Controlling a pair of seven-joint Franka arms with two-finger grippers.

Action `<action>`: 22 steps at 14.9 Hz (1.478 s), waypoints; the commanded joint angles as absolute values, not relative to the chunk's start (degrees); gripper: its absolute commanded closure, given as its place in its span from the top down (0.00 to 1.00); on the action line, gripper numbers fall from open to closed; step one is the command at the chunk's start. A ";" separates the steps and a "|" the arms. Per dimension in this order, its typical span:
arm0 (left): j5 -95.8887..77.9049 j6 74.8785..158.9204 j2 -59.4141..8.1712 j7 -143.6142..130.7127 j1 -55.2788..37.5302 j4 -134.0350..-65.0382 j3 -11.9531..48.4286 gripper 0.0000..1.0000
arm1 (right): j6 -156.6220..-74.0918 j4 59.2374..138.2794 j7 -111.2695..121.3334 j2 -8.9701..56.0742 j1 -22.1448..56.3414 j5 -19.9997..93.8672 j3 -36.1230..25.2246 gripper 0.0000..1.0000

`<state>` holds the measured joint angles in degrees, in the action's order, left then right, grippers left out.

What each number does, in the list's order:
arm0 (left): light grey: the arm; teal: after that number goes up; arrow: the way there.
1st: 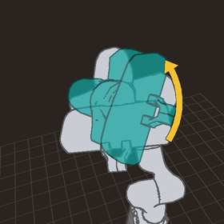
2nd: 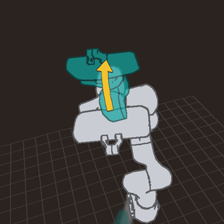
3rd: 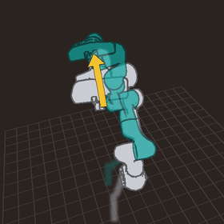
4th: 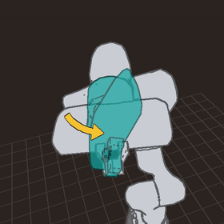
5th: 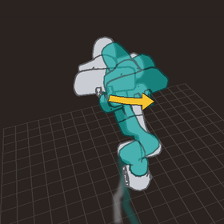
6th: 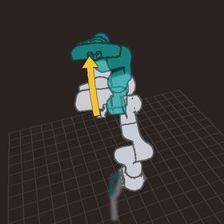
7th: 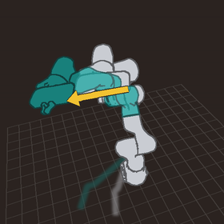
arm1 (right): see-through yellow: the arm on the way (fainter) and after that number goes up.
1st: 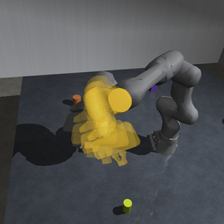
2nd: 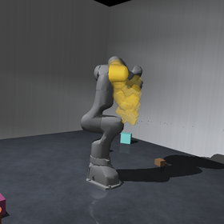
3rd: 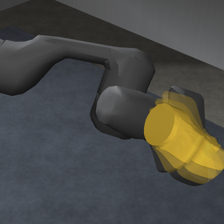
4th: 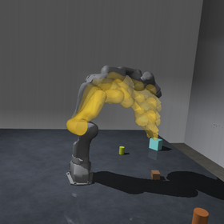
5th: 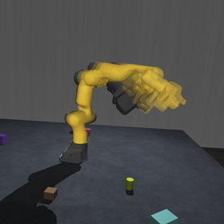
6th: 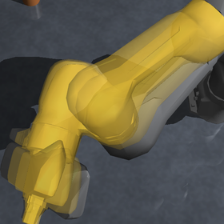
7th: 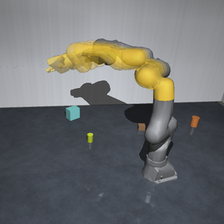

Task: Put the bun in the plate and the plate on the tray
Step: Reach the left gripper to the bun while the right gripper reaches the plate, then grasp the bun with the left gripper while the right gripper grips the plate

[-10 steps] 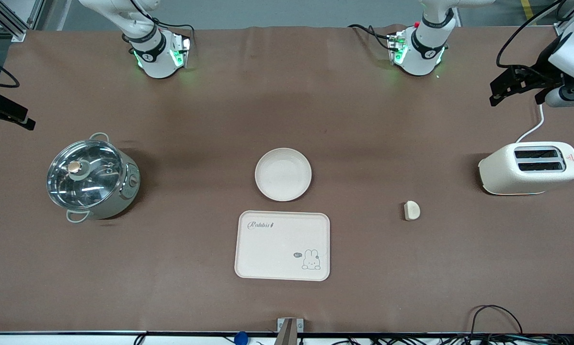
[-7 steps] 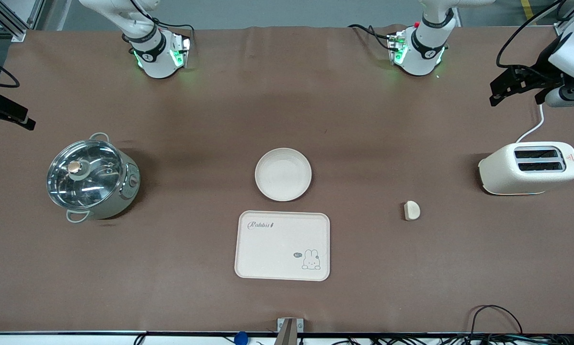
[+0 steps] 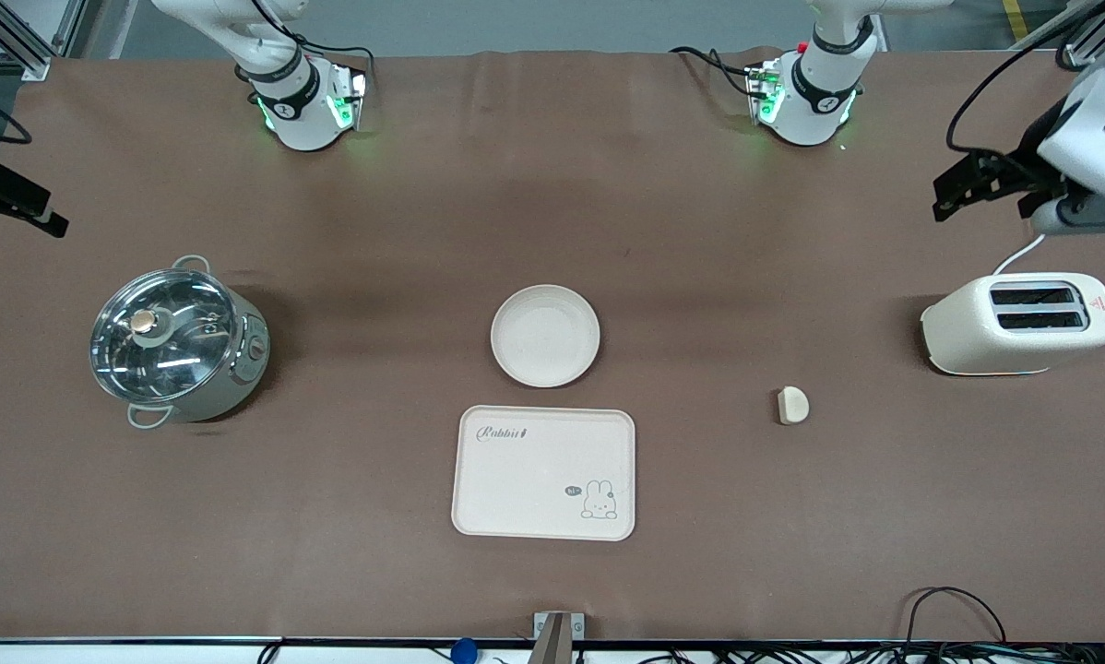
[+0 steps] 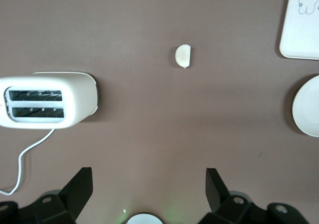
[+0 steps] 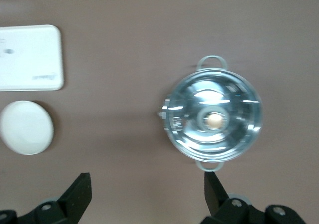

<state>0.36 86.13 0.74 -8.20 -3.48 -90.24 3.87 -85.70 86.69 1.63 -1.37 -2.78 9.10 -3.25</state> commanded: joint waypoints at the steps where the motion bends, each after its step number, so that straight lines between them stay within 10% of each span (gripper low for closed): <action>1: 0.35 90.59 -1.93 -8.96 -3.60 -91.56 3.78 1.00 | -87.44 88.76 -6.91 1.03 1.39 11.25 -3.16 1.00; 12: 1.05 127.67 -17.99 -15.82 -4.48 -106.08 4.39 1.00 | -131.37 113.81 -30.06 14.22 26.61 14.41 -3.08 1.00; 22: 3.87 147.39 -34.88 -14.94 -6.06 -105.38 4.48 0.90 | -139.13 113.91 -35.24 21.62 36.30 16.44 -3.08 1.00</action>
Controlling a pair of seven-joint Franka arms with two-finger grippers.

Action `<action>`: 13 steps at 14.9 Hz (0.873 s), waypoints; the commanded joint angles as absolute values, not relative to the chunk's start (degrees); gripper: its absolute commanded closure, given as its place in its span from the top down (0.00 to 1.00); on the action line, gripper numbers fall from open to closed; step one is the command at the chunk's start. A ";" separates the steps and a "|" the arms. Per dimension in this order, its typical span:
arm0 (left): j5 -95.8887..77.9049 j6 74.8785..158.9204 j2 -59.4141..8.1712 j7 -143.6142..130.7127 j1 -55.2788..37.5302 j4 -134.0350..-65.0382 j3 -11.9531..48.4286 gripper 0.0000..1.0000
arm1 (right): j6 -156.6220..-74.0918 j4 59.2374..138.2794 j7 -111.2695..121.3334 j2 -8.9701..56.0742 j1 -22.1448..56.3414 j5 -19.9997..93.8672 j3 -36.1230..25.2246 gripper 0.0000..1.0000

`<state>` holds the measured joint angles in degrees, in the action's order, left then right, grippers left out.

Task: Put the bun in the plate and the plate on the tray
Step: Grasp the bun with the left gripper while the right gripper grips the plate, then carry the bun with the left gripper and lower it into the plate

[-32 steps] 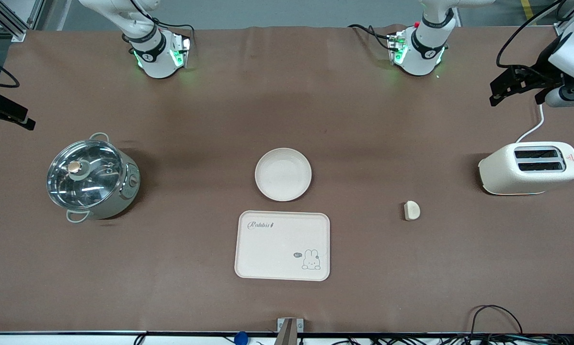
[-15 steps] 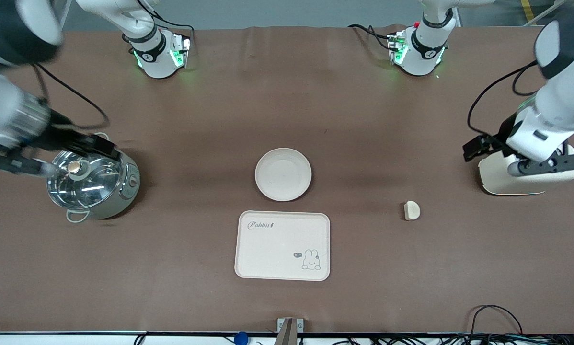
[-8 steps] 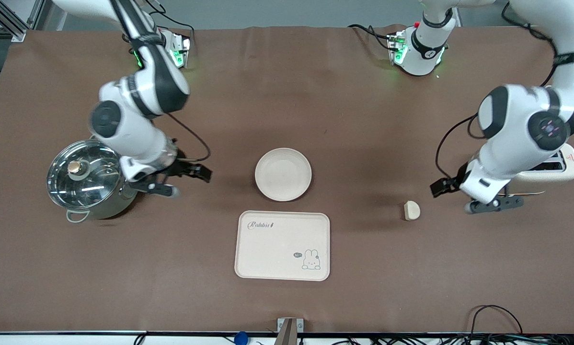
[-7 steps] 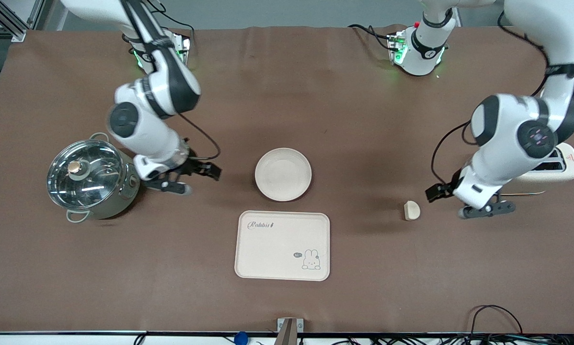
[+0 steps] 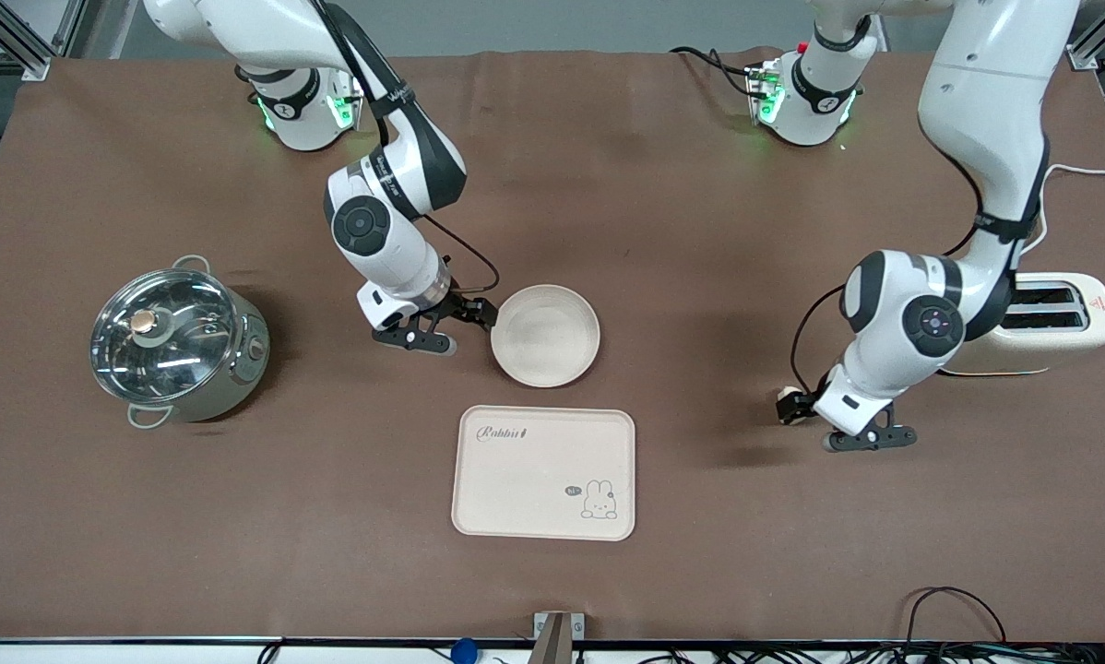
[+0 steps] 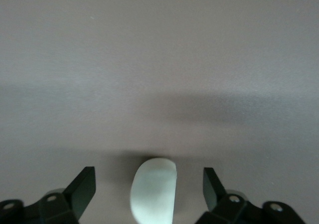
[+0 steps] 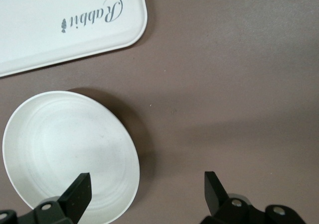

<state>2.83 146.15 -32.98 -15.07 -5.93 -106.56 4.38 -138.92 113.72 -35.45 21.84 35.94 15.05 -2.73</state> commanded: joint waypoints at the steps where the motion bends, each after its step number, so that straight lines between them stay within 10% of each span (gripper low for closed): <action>1: 3.87 147.39 -35.33 -15.03 -6.15 -105.47 4.48 0.86 | -140.26 113.91 -35.24 21.97 36.56 16.44 -3.08 1.00; 9: 3.78 141.62 -33.23 -21.78 -5.80 -108.11 8.34 0.34 | -147.74 113.03 -35.51 27.16 38.49 16.52 -3.08 1.00; 13: 3.69 130.20 -27.61 -31.44 -5.97 -107.23 14.92 0.31 | -148.44 113.03 -35.33 28.30 40.34 16.44 -3.16 1.00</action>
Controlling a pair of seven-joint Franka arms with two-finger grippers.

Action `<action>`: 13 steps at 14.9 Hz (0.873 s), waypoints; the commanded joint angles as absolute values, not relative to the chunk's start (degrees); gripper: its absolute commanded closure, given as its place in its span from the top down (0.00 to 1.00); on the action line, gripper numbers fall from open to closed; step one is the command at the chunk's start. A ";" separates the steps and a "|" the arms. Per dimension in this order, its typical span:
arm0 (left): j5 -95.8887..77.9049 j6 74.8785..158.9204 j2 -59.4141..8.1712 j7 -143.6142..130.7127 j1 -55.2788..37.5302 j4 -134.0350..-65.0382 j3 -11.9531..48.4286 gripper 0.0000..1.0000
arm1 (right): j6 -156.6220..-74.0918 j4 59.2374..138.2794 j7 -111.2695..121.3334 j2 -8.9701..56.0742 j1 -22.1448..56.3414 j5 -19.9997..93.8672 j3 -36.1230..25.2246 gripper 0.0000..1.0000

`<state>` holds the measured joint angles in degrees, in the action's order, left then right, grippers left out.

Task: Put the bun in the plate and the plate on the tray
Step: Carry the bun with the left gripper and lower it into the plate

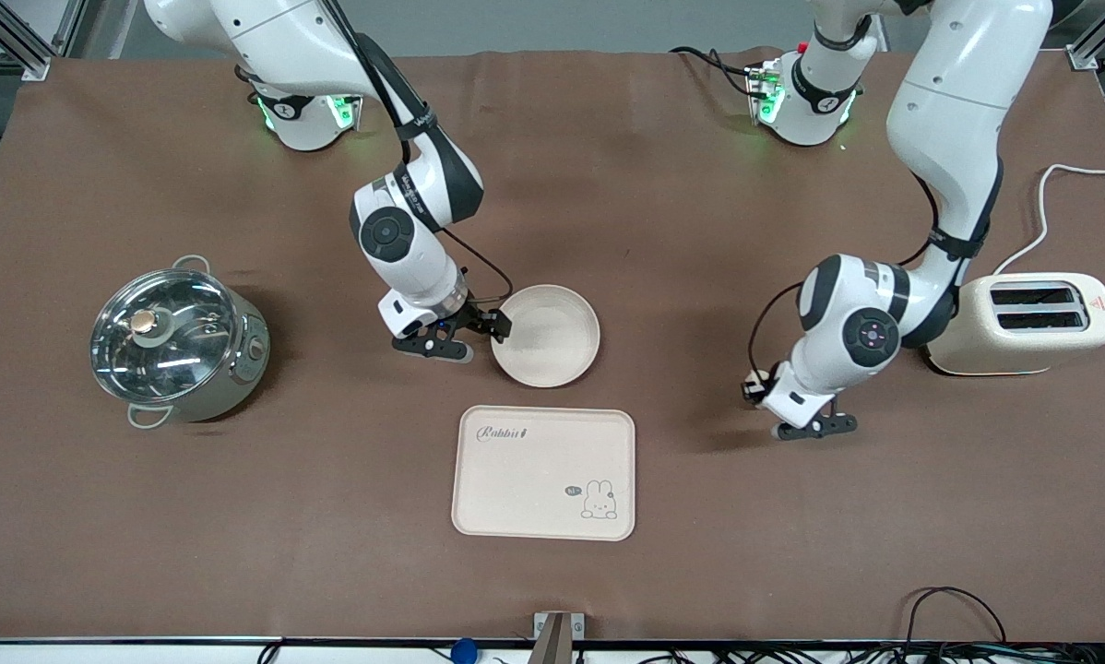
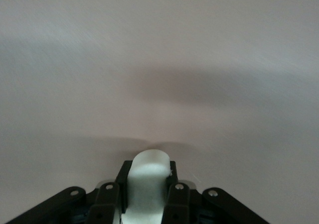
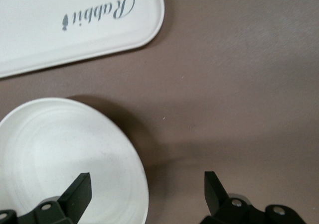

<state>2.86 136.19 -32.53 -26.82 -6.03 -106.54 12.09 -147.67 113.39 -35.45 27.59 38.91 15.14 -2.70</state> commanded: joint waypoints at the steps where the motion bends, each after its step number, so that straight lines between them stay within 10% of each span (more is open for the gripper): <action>1: 3.69 128.08 -27.08 -34.07 -5.89 -106.44 16.94 0.31 | -149.06 113.03 -35.33 28.47 40.34 16.44 -3.16 1.00; 7: 3.08 126.39 -31.53 -58.67 -13.33 -97.67 24.79 0.32 | -149.76 112.85 -35.07 29.62 41.31 16.17 -3.16 0.92; 13: 3.60 128.49 -41.92 -78.56 -23.19 -88.33 24.44 0.33 | -149.94 112.85 -35.07 29.88 41.31 15.82 -3.25 0.61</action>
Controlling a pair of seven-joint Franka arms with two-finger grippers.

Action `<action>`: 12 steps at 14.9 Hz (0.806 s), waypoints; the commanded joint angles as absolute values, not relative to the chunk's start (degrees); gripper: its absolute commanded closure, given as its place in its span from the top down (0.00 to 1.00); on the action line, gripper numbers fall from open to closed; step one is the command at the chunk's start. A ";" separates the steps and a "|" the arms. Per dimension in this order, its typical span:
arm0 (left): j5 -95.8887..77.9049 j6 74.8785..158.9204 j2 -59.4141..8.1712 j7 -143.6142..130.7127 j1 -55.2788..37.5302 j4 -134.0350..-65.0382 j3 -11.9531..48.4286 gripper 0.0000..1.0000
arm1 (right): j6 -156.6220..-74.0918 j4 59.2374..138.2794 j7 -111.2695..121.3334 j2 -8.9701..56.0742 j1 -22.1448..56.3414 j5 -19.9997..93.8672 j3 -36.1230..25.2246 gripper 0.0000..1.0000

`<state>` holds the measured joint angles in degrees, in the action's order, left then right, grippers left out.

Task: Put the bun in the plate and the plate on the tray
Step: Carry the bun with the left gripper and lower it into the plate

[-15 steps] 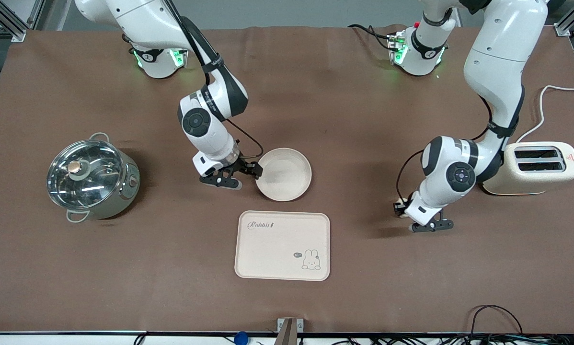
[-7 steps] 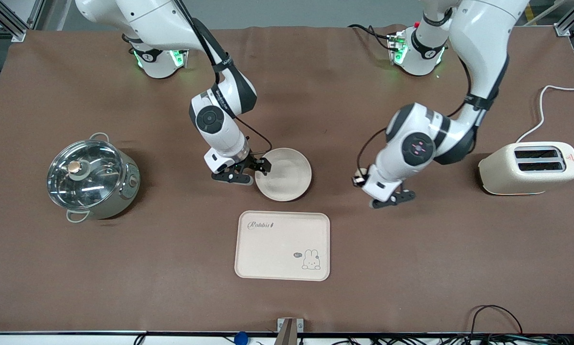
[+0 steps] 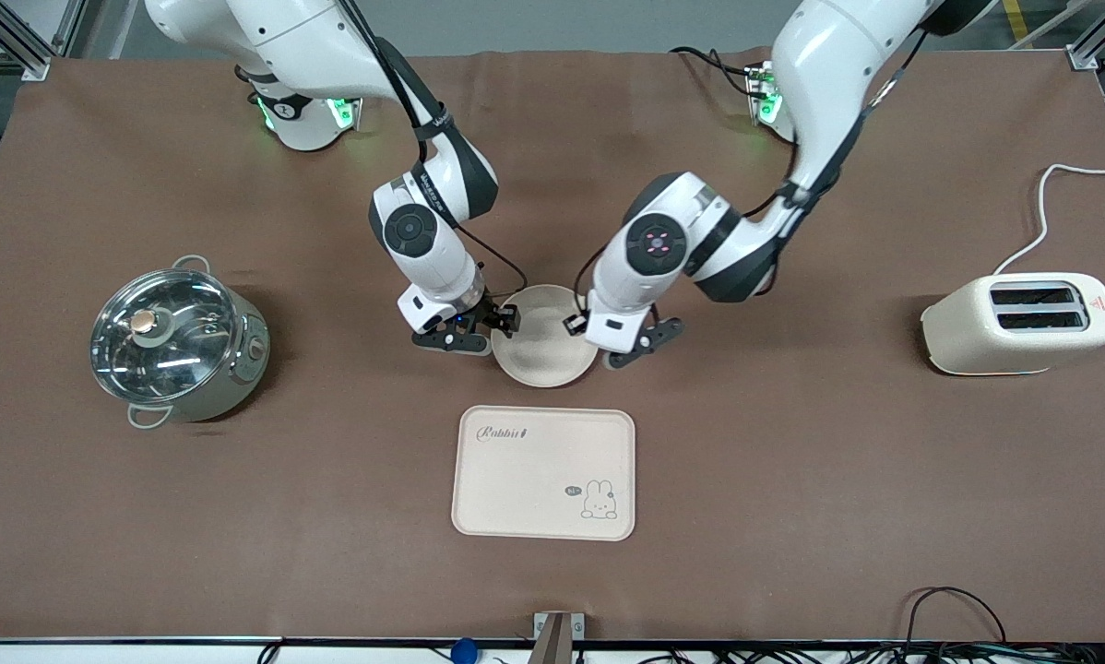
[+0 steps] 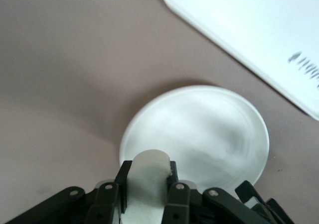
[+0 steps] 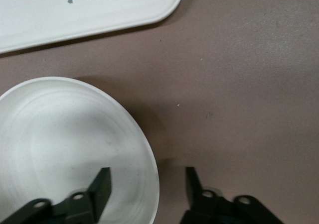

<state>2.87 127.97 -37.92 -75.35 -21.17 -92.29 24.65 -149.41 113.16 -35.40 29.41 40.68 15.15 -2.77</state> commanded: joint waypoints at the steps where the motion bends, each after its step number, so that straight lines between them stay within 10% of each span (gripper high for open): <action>1: 3.60 129.28 -42.18 -79.36 -23.99 -88.59 24.17 0.34 | -149.94 112.85 -35.07 30.14 41.31 15.82 -3.25 0.59; 8: 3.78 134.21 -47.29 -83.15 -25.22 -89.03 23.91 0.47 | -151.17 112.94 -35.16 31.11 41.31 15.82 -3.25 0.42; 12: 4.48 134.21 -46.06 -82.88 -24.61 -88.42 23.12 1.00 | -152.49 112.94 -35.16 31.73 41.31 15.73 -3.25 0.35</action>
